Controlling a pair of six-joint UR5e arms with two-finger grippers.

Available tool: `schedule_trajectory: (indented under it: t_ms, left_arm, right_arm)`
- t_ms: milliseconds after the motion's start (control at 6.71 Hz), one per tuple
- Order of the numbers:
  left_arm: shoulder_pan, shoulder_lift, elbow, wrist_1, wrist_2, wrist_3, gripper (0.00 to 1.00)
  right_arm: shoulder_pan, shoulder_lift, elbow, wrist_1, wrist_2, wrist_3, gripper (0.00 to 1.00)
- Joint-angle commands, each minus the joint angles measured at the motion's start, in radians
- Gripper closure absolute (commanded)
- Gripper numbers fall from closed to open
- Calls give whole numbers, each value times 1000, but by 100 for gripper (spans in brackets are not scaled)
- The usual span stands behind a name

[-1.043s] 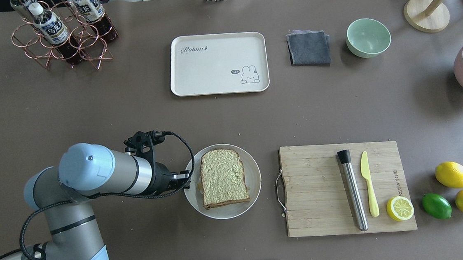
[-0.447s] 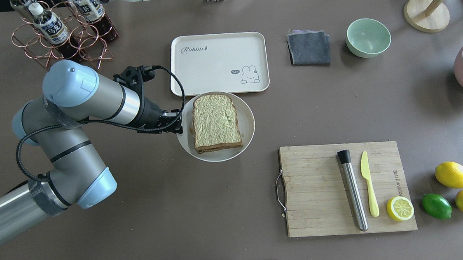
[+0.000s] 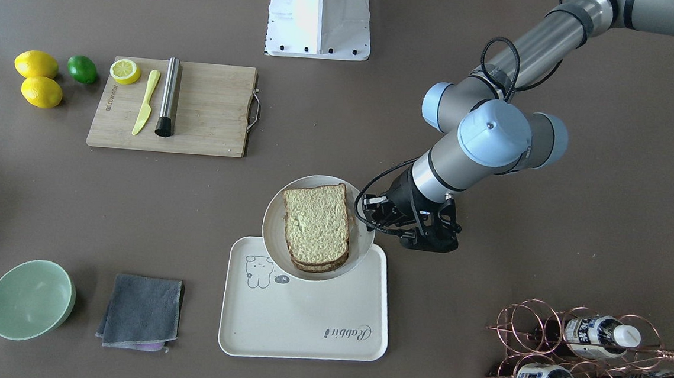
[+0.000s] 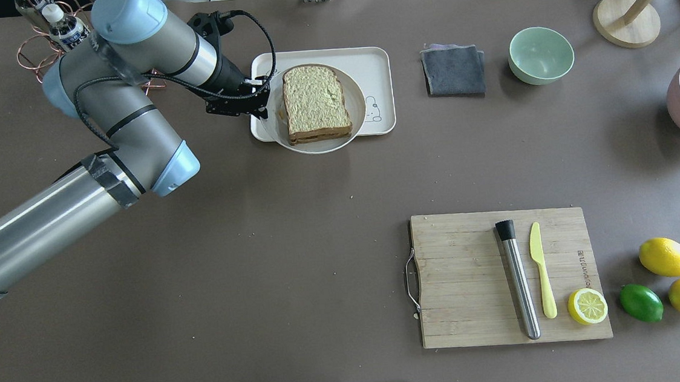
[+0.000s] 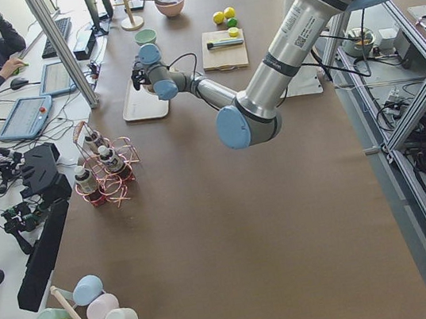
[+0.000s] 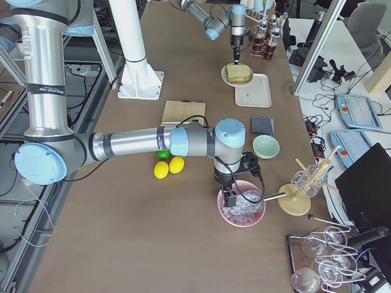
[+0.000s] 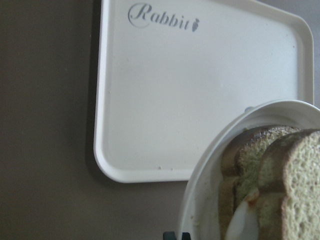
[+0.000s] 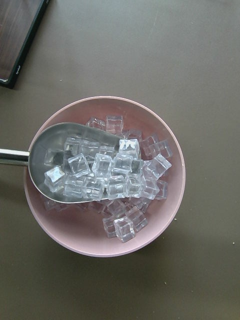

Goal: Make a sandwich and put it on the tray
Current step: 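Slide the plate with the left gripper onto the white Rabbit tray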

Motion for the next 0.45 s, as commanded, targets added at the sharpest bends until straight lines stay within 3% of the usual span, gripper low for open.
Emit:
schedule_trajectory:
  t_ms: [0, 149, 298]
  left_arm:
    - [-40, -134, 281, -107, -6, 38, 100]
    - [-38, -212, 416, -141, 2, 41, 100]
    - [-21, -225, 452, -172, 29, 43, 100]
  right_arm:
    - [0, 7, 0, 1, -11, 0, 0]
    - [0, 6, 0, 1, -13, 0, 0]
    - [0, -3, 0, 29, -13, 0, 0]
